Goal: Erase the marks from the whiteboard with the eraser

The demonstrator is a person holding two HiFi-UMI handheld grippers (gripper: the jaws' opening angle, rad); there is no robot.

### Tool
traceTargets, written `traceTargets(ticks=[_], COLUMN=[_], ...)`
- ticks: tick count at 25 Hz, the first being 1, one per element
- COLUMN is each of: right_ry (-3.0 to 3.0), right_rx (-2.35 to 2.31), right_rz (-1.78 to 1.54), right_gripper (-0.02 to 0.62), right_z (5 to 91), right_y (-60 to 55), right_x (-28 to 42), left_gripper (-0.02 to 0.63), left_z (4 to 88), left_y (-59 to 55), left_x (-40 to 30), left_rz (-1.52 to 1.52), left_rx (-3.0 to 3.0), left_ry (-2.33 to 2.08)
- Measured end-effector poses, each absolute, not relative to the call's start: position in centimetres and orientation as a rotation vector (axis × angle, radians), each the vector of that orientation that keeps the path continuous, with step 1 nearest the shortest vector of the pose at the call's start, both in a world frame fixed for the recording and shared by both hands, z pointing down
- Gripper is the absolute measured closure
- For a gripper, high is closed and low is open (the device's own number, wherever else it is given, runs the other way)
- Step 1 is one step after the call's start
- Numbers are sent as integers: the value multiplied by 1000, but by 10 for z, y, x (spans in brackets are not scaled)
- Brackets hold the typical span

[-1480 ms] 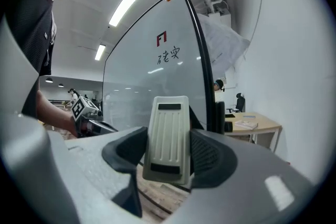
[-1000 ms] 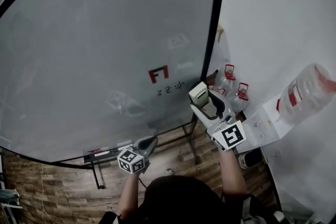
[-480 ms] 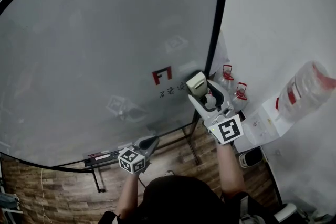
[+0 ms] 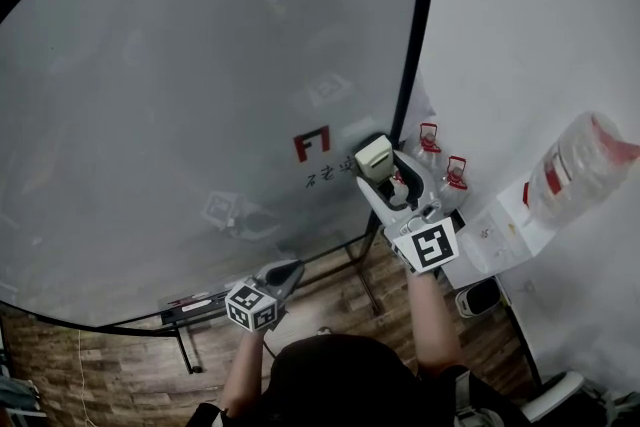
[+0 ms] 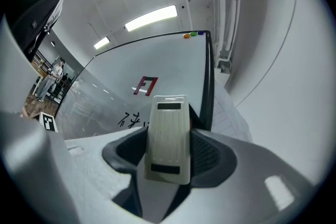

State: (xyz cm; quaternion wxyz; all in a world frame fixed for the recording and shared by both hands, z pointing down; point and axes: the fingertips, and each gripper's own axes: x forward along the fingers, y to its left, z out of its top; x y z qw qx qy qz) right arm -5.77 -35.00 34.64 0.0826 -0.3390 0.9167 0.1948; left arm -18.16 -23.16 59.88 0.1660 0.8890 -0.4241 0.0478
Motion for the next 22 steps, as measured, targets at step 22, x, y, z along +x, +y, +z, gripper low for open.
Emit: traceTargets(ticks=[22], right_ry=[2663], right_rx=[-1037], right_rz=[586], right_gripper=[341], right_z=[352], right_y=[-327], right_x=[-92], left_gripper=[594], left_z=[609], left_y=[-218], left_x=[-205], left_rz=[165], left_rx=[2554], left_ry=[-1148])
